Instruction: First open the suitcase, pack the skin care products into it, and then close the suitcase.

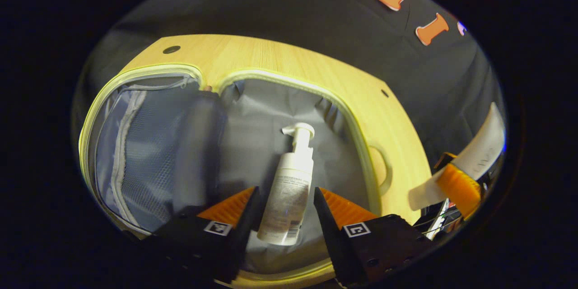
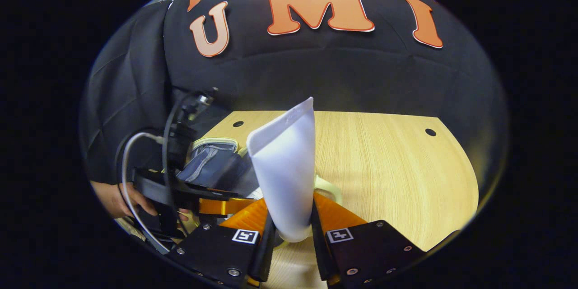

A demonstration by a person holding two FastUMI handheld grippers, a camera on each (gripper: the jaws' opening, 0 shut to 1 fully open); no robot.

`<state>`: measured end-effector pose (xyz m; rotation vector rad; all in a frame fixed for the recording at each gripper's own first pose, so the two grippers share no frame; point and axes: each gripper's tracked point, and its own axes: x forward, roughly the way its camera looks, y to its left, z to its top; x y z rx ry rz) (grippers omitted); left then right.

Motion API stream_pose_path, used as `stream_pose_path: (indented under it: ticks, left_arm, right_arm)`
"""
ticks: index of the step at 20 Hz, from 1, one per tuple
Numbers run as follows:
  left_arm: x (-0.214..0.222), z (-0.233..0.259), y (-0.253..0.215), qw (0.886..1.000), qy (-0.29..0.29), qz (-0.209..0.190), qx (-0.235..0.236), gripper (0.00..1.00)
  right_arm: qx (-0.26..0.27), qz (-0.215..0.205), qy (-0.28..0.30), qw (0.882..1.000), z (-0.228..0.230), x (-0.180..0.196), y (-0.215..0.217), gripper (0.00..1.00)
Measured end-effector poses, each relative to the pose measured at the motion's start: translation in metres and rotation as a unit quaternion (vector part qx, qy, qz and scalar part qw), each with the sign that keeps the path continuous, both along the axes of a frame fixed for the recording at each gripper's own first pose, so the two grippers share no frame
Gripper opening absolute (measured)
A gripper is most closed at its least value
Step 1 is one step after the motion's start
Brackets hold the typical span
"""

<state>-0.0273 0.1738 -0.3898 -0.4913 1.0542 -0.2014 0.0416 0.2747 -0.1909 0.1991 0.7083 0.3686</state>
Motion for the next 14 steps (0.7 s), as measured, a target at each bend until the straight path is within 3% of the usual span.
stream_pose_path:
  ticks: [1, 4, 8, 14]
  left_arm:
    - [0.001, 0.009, 0.013, 1.000, -0.014, 0.016, -0.007, 0.81]
    - [-0.002, 0.036, 0.047, 0.997, -0.054, 0.057, -0.001, 0.81]
    - [-0.009, 0.090, 0.119, 0.988, -0.104, 0.100, 0.059, 0.81]
    - [-0.034, 0.148, 0.219, 0.972, -0.117, 0.171, 0.113, 0.81]
  right_arm:
    - [0.002, 0.005, 0.005, 1.000, -0.003, 0.000, 0.005, 0.41]
    - [0.010, 0.024, 0.029, 0.999, -0.015, -0.004, 0.028, 0.41]
    - [0.022, 0.042, 0.069, 0.997, -0.035, -0.009, 0.057, 0.41]
    - [0.020, 0.025, 0.168, 0.985, -0.081, -0.007, 0.075, 0.41]
